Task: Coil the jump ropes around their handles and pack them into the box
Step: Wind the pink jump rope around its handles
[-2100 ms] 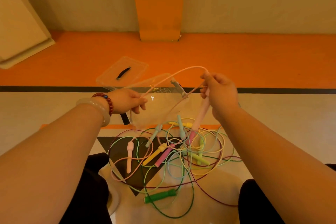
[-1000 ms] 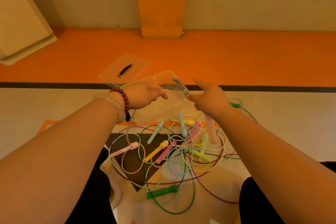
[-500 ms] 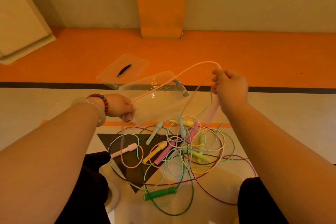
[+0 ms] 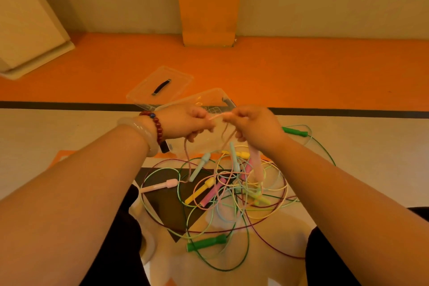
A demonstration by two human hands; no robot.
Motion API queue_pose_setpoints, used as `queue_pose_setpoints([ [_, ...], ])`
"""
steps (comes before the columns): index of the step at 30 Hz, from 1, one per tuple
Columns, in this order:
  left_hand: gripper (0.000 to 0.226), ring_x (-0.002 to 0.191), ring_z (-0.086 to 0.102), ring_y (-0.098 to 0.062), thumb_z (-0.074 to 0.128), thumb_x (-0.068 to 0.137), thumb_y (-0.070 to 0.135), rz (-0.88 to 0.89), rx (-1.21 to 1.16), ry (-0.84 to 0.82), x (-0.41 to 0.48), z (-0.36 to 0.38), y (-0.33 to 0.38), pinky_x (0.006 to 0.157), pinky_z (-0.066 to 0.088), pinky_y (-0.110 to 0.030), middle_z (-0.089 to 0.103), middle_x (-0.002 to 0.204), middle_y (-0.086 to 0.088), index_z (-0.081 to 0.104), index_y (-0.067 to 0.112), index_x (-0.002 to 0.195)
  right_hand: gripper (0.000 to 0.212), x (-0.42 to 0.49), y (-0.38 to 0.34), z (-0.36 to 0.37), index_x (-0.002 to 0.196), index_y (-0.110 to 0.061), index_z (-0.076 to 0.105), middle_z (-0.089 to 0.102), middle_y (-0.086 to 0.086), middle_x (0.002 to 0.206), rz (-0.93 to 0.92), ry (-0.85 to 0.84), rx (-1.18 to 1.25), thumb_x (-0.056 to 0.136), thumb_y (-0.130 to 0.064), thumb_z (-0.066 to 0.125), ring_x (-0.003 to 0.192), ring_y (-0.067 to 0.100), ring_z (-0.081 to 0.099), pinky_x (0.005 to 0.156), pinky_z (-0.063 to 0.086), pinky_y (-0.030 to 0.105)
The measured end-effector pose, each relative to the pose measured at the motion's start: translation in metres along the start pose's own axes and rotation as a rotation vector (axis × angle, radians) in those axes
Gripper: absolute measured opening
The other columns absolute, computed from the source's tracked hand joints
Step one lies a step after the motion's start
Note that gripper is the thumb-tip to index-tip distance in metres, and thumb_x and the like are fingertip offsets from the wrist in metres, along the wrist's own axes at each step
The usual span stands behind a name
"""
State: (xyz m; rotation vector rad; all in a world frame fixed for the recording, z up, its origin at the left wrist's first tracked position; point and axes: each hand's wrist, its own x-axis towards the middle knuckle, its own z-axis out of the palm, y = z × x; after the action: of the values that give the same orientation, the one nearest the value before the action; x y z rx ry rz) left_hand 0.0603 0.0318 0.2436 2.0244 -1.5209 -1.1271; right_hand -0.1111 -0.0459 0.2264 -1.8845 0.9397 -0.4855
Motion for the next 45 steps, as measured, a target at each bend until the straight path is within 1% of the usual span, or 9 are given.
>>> queue_pose_setpoints([
  [6, 0.031, 0.094, 0.060, -0.018, 0.040, 0.103, 0.023, -0.444, 0.441, -0.185, -0.012, -0.003, -0.076, 0.083, 0.043, -0.027, 0.068, 0.106, -0.009, 0.063, 0.006, 0.116, 0.021, 0.007, 0.009, -0.035, 0.087, -0.017, 0.069, 0.055, -0.002, 0.061, 0.134, 0.483, 0.354, 0.097, -0.029, 0.054, 0.054, 0.010, 0.053, 0.055, 0.050, 0.025],
  [12, 0.028, 0.065, 0.045, -0.015, 0.032, 0.104, 0.032, -0.292, 0.125, 0.037, -0.006, 0.011, -0.051, 0.056, 0.038, -0.024, 0.050, 0.082, -0.003, 0.053, 0.015, 0.109, 0.032, 0.008, 0.009, -0.021, 0.123, -0.012, 0.061, 0.064, 0.006, 0.087, 0.340, 0.194, -0.018, 0.092, -0.021, 0.063, 0.066, 0.019, 0.064, 0.066, 0.059, 0.034],
  [16, 0.025, 0.053, 0.035, -0.010, 0.034, 0.103, 0.026, -0.103, -0.065, 0.075, -0.006, 0.017, -0.009, 0.050, 0.033, -0.022, 0.043, 0.068, 0.004, 0.058, 0.023, 0.097, 0.067, 0.000, 0.002, -0.005, 0.144, -0.033, 0.040, 0.048, 0.003, 0.140, 0.057, -0.023, -0.095, 0.086, -0.020, 0.071, 0.072, 0.016, 0.065, 0.067, 0.059, 0.030],
  [23, 0.026, 0.046, 0.038, -0.004, 0.040, 0.102, 0.027, 0.023, -0.122, 0.053, -0.010, 0.014, 0.001, 0.048, 0.038, -0.016, 0.045, 0.063, 0.005, 0.060, 0.019, 0.089, 0.012, -0.003, 0.002, 0.003, 0.091, -0.011, 0.071, 0.062, -0.006, 0.070, -0.062, -0.032, 0.024, 0.091, -0.021, 0.064, 0.052, 0.003, 0.057, 0.059, 0.055, 0.026],
  [27, 0.026, 0.054, 0.055, 0.000, 0.042, 0.101, 0.027, -0.023, -0.073, 0.071, -0.015, 0.005, -0.020, 0.061, 0.049, -0.015, 0.053, 0.065, 0.005, 0.062, 0.020, 0.087, 0.014, 0.004, 0.006, -0.006, 0.085, -0.016, 0.065, 0.060, 0.000, 0.069, -0.017, 0.230, 0.097, 0.094, -0.025, 0.060, 0.051, 0.003, 0.055, 0.062, 0.055, 0.030],
  [31, 0.026, 0.097, 0.062, -0.026, 0.049, 0.097, 0.041, -0.146, 0.021, 0.028, -0.017, 0.000, -0.046, 0.094, 0.046, -0.042, 0.068, 0.090, 0.000, 0.065, 0.024, 0.084, 0.015, 0.010, 0.008, -0.024, 0.086, -0.018, 0.064, 0.060, -0.001, 0.070, 0.017, 0.429, 0.201, 0.094, -0.030, 0.060, 0.056, 0.007, 0.056, 0.066, 0.055, 0.035],
  [35, 0.025, 0.109, 0.059, -0.020, 0.051, 0.096, 0.042, -0.176, -0.051, 0.061, -0.011, 0.002, -0.051, 0.094, 0.043, -0.037, 0.069, 0.111, 0.003, 0.061, 0.022, 0.086, 0.015, 0.012, 0.011, -0.029, 0.090, -0.016, 0.061, 0.057, -0.002, 0.071, 0.069, 0.532, 0.287, 0.096, -0.029, 0.057, 0.058, 0.007, 0.054, 0.057, 0.050, 0.027],
  [40, 0.020, 0.056, 0.058, -0.013, 0.043, 0.102, 0.029, -0.256, -0.568, 0.147, -0.007, 0.010, -0.042, 0.057, 0.055, -0.032, 0.053, 0.063, -0.001, 0.056, 0.016, 0.093, 0.032, 0.013, 0.011, -0.030, 0.130, -0.022, 0.051, 0.055, -0.002, 0.111, 0.188, 0.321, 0.115, 0.099, -0.029, 0.052, 0.068, 0.011, 0.058, 0.056, 0.050, 0.024],
  [45, 0.017, 0.069, 0.053, -0.016, 0.042, 0.098, 0.012, -0.300, -0.970, 0.060, -0.006, 0.015, -0.025, 0.069, 0.051, -0.035, 0.055, 0.079, -0.007, 0.058, 0.008, 0.103, 0.028, 0.004, 0.002, -0.011, 0.124, -0.018, 0.048, 0.052, 0.011, 0.120, 0.331, 0.114, 0.247, 0.100, -0.010, 0.037, 0.083, 0.019, 0.059, 0.075, 0.054, 0.035],
])
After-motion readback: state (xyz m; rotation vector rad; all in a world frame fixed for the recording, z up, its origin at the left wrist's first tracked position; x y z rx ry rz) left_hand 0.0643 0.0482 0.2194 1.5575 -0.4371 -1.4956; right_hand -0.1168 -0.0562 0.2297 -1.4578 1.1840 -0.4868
